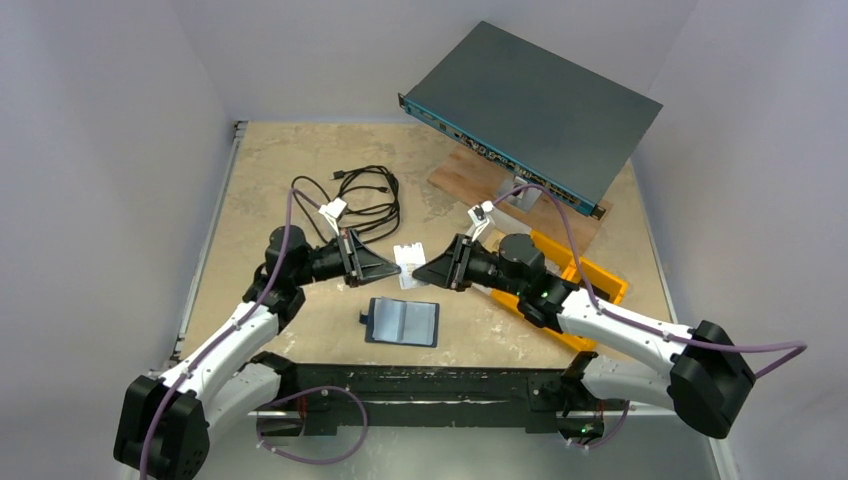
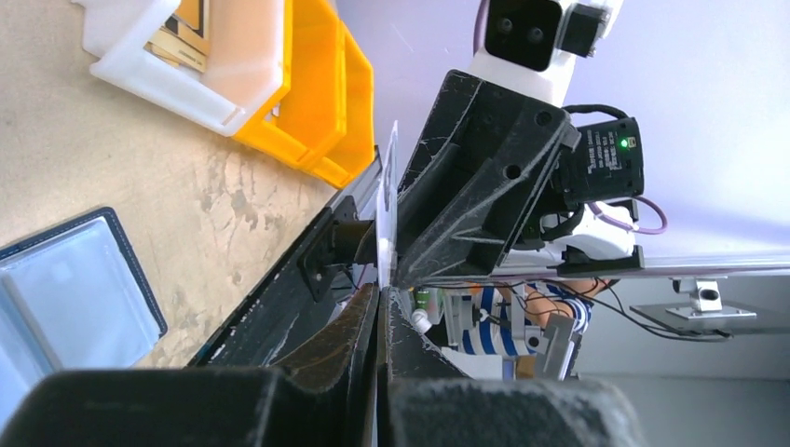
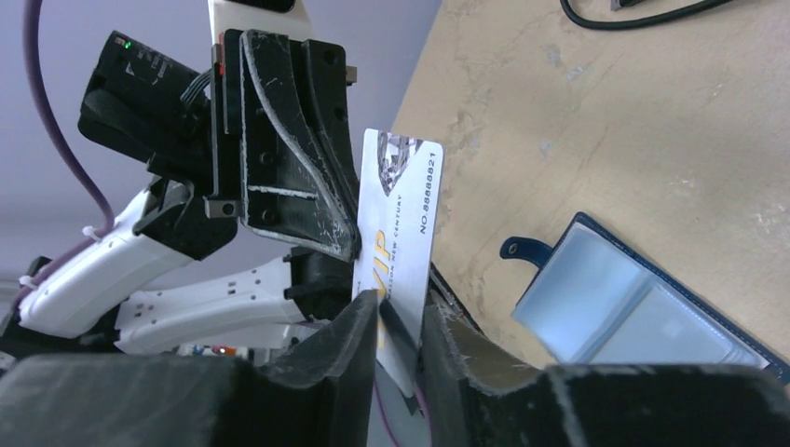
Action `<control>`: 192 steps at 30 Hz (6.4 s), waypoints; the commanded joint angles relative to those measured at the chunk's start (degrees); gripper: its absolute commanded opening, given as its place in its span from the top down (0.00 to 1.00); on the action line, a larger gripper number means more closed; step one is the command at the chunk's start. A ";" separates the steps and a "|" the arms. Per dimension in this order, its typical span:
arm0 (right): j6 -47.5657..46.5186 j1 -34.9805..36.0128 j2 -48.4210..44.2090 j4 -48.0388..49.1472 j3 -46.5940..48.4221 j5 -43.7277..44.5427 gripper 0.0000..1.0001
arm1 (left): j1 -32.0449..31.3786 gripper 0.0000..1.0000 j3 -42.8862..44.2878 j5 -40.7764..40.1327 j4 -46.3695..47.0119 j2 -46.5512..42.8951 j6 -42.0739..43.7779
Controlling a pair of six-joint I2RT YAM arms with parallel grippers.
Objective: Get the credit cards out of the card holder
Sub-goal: Place the credit card in the storage box, then remove the credit card from the card holder.
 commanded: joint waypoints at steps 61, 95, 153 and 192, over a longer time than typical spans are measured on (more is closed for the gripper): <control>17.87 -4.57 40.52 -99.76 36.99 69.45 1.00 | -9.83 0.03 22.02 -20.35 -50.34 3.40 33.59; -13.14 -2.25 9.72 -58.80 30.79 38.00 0.35 | -26.75 0.25 23.65 -40.78 -48.51 18.42 29.22; -5.69 5.53 16.32 -31.04 12.90 17.09 0.68 | -25.65 1.00 17.08 -34.25 -30.91 28.48 22.07; -0.98 9.69 31.35 -20.96 21.39 8.73 0.52 | -21.74 0.77 12.29 -44.75 -52.90 3.59 28.61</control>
